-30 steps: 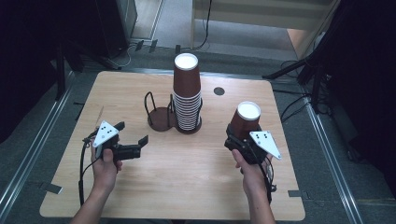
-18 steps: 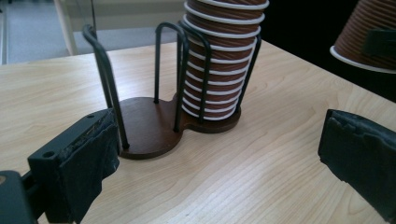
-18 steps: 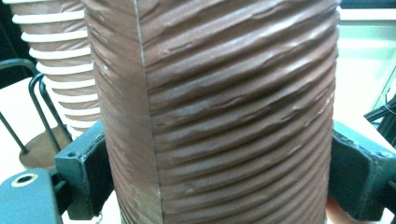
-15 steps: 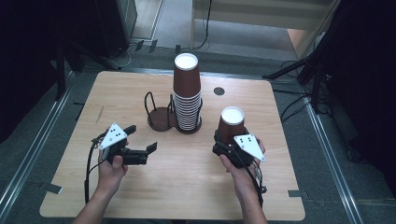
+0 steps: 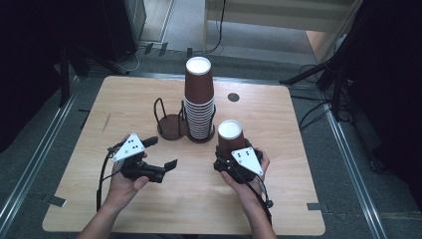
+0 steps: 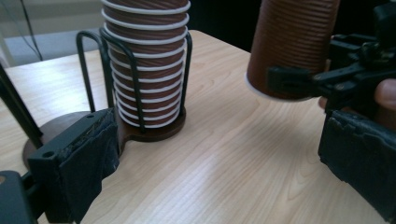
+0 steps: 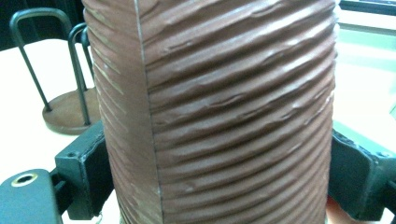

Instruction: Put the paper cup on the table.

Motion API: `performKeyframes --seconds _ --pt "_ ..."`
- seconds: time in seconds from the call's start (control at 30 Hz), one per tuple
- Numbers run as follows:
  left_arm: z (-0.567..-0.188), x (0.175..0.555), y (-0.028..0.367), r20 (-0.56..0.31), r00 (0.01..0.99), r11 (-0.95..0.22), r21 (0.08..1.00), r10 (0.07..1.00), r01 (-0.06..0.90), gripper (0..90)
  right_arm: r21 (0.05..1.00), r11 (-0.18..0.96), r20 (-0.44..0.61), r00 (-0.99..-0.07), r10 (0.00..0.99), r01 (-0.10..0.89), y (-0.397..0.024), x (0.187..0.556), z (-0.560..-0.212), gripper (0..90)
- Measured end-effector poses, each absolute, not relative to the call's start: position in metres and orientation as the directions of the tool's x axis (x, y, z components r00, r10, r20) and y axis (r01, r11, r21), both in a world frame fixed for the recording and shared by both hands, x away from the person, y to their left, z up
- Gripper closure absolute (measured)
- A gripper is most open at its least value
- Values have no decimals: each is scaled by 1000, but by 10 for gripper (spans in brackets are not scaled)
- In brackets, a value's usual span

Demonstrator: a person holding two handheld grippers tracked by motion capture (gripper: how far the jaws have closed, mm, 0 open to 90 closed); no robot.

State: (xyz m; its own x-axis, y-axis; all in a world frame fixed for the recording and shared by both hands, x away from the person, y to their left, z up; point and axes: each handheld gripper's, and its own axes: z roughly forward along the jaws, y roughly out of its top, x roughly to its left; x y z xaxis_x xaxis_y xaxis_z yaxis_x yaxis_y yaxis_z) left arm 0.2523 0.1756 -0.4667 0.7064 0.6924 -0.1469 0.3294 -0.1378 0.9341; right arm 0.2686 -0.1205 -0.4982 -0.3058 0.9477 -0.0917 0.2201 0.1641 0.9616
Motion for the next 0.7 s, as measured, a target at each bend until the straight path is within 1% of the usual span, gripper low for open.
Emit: performKeyframes --seconds 0.17,0.23,0.37,0.53,0.7 --pt "-467 252 173 -151 717 -147 931 680 335 0 954 216 -138 -333 933 209 -108 266 -506 95" --pt "-468 252 173 -147 720 -153 930 679 334 0 952 233 -151 -357 922 199 -105 264 -508 95" --pt "-469 252 171 -148 724 -157 928 673 337 0 941 296 -210 -404 890 163 -92 259 -513 95" --pt "-469 252 169 -152 732 -164 926 664 341 0 932 330 -244 -418 875 149 -86 256 -516 95" --pt "-470 253 167 -166 742 -166 921 650 351 0 925 359 -268 -458 848 122 -80 253 -519 95"
